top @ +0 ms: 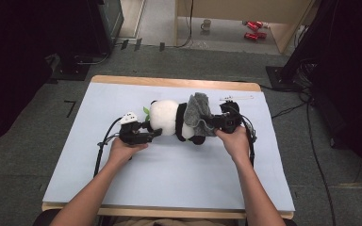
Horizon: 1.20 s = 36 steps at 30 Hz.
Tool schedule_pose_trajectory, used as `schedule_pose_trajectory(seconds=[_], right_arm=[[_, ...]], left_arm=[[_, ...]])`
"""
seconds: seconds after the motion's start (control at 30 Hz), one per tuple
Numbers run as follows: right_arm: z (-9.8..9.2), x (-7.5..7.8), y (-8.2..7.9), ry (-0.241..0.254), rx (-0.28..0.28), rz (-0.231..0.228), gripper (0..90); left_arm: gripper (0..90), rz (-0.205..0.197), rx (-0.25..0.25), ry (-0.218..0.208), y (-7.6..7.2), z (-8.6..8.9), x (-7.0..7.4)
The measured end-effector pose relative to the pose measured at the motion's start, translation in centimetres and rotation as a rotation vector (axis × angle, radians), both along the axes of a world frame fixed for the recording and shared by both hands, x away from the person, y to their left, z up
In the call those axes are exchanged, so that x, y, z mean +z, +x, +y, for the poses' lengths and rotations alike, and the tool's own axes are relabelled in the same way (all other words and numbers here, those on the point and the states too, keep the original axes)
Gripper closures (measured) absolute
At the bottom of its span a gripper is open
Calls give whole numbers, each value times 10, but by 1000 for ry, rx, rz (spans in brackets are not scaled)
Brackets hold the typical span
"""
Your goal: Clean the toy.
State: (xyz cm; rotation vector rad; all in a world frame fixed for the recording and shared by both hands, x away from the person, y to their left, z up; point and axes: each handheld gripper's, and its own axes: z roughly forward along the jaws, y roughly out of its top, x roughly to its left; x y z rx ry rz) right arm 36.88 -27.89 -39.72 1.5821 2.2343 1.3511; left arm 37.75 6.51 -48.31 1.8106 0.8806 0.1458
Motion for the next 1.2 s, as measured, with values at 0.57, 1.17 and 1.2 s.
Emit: schedule_pose_trajectory(seconds=[0.57, 1.17, 1.2], right_arm=[[5, 24, -6, 36, 14, -37, 798], [85, 52, -30, 151, 270, -86, 797], [90, 47, -29, 158, 282, -70, 797]], left_arm=[[689, 229, -3, -26, -9, -1, 24], [679, 221, 34, 14, -40, -11, 48], [678, 221, 33, 19, -41, -12, 48]])
